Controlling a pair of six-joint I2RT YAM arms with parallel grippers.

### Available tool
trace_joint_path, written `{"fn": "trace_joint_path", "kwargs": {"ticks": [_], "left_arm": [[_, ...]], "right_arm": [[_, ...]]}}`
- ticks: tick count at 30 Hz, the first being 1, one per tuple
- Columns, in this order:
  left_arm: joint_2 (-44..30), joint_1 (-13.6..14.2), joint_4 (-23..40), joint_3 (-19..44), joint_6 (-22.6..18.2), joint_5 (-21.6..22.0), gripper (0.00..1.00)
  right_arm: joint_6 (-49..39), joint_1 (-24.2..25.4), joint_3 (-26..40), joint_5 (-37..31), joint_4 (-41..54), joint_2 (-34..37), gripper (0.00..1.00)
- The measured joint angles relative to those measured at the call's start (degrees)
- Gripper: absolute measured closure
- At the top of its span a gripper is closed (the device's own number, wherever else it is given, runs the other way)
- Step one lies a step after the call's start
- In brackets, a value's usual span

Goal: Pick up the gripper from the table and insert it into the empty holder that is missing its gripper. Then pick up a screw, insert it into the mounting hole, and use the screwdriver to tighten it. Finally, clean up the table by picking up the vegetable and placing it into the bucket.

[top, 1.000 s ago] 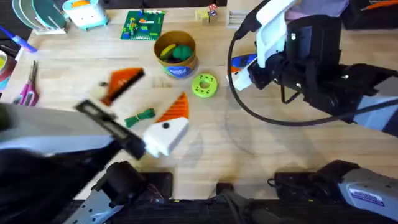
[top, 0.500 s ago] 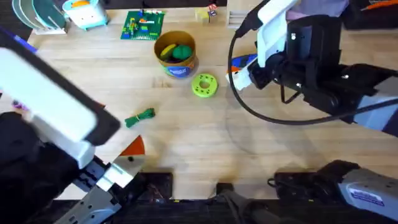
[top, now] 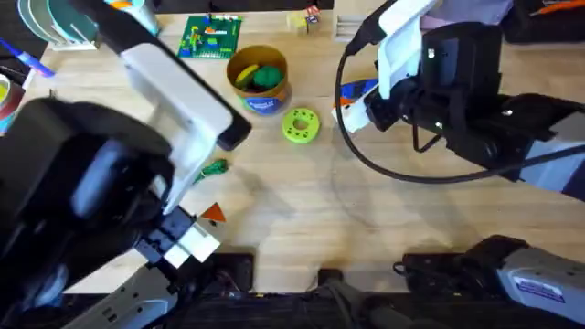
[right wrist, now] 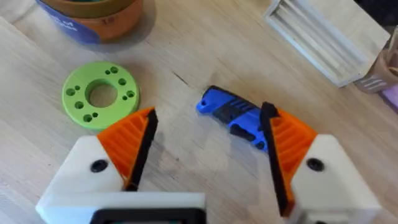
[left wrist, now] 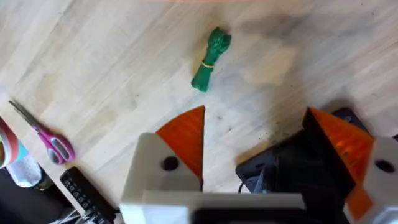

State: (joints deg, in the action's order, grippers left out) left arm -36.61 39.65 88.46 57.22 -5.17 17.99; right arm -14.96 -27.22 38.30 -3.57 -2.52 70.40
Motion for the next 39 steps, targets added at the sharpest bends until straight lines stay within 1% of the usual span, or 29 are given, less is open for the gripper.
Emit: {"fn": "trace_joint_path", "kwargs": {"ticks": [1,3,5,6,8,10,13,14,16,18,21,23,25,26,30,32,34,36,39], "left_arm": [[-1.23,-0.4,0.34,0.22,0.13,-0.57,0.011],[-3.88,-2.1,1.13,0.75,0.34,-1.86,0.011],[-6.28,-4.56,1.25,1.12,0.51,-2.56,0.01],[-7.65,-6.43,1.47,1.24,0.53,-2.99,0.011],[-10.26,-10.56,1.8,1.34,0.55,-3.46,0.01],[-12.86,-15.46,1.81,1.34,0.53,-3.82,0.011],[-16.73,-23.67,1.62,1.34,-0.06,-4.58,0.01],[-18.15,-26.49,1.15,1.34,-0.66,-4.84,0.01],[-20.49,-30.83,-0.58,1.34,-2.2,-5.14,0.01],[-22.58,-34.07,-3.22,1.34,-4.91,-6.5,0.01],[-25.66,-36.72,-6.68,1.34,-10.61,-9.07,0.011],[-27.98,-37.58,-8.72,1.34,-15.33,-10.94,0.009],[-30.65,-37.86,-9.97,1.34,-20.44,-12.29,0.008],[-34.64,-37.89,-9.86,1.34,-27.88,-13.24,0.008],[-39.41,-37.89,-9.8,1.34,-37.2,-13.56,0.008],[-41.4,-38.07,-10.77,1.34,-41.12,-13.63,0.007],[-42.96,-38.58,-13.51,1.34,-43.68,-13.74,0.006],[-44.32,-39.53,-16.72,1.29,-45.35,-13.79,0.006],[-45.88,-41.41,-20.82,0.39,-46.75,-13.91,0.007]], "right_arm": [[0.0,0.0,0.0,-0.01,0.0,-0.01,0.007],[0.0,0.0,0.0,0.01,0.02,-0.01,0.007],[0.0,0.0,0.0,-0.01,0.0,-0.01,0.007],[0.0,0.0,0.0,-0.01,0.0,-0.01,0.007],[0.0,0.0,0.0,-0.01,0.02,-0.01,0.007],[0.0,0.0,0.0,0.0,0.07,-0.01,0.007],[0.0,0.0,0.0,0.01,0.87,-0.01,0.007],[0.0,0.0,0.0,-0.01,1.26,-0.01,0.007],[0.0,0.0,0.0,0.01,1.86,-0.01,0.007],[0.0,0.0,0.0,0.01,2.51,0.0,0.007],[0.0,0.0,0.0,0.0,3.52,0.0,0.007],[0.0,0.0,0.0,-0.01,4.05,-0.01,0.007],[0.0,0.0,0.0,0.01,4.24,-0.01,0.007],[0.0,0.0,0.0,0.0,4.24,0.0,0.007],[0.0,0.0,0.0,0.0,4.24,-0.01,0.007],[0.0,0.0,0.0,0.01,4.24,-0.01,0.009],[0.0,0.0,0.0,0.01,4.24,-0.01,0.008],[0.0,0.0,0.0,0.01,4.24,0.01,0.007],[0.0,0.0,0.0,-0.01,4.24,-0.01,0.007]]}}
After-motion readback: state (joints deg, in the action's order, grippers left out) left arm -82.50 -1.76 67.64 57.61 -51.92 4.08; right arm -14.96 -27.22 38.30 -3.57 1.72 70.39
